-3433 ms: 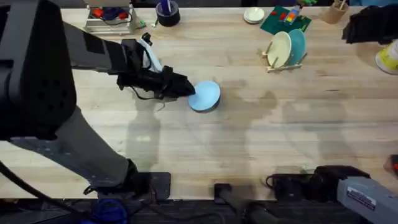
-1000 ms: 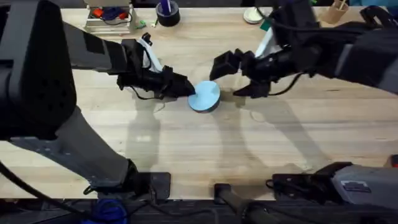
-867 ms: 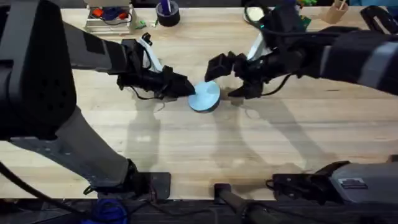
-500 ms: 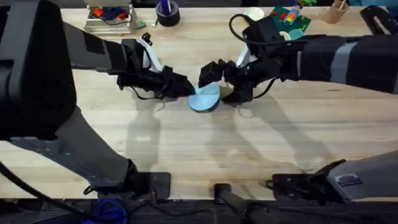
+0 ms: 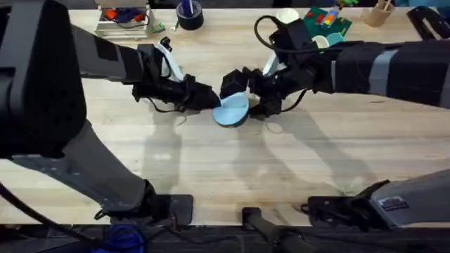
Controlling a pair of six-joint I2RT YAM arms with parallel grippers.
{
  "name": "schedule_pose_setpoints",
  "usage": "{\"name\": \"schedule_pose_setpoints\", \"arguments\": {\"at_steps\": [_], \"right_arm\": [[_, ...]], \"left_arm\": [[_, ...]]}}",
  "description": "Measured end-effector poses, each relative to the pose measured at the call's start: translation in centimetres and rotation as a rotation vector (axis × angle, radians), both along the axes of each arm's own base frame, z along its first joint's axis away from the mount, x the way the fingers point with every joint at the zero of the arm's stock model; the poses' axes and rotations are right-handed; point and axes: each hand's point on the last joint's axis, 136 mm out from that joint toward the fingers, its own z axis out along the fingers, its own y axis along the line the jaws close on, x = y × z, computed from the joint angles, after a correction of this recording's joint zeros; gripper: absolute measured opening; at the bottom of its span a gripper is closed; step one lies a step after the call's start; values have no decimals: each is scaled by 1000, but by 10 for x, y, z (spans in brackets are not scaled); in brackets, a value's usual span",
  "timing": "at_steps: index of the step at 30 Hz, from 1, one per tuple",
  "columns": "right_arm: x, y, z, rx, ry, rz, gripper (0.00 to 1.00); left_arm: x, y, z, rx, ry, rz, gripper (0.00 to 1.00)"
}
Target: Pick up the plates from the table one by one and place each into a slot on the dish rack.
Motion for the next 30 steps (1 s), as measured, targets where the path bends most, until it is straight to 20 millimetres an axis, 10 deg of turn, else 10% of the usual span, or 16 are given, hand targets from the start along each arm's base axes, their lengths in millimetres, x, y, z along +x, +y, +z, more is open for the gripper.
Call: {"name": "schedule_pose_setpoints", "arguments": {"at_steps": [6, 13, 30], "right_arm": [[-2, 3, -3, 1, 6, 8, 868], [-5, 5, -5, 16, 32, 14, 62], [-4, 8, 1, 35, 13, 27, 31]], "left_arm": [[0, 0, 0, 0, 0, 0, 42], [0, 0, 0, -1, 0, 0, 42], [0, 1, 0, -8, -2, 1, 41]]}}
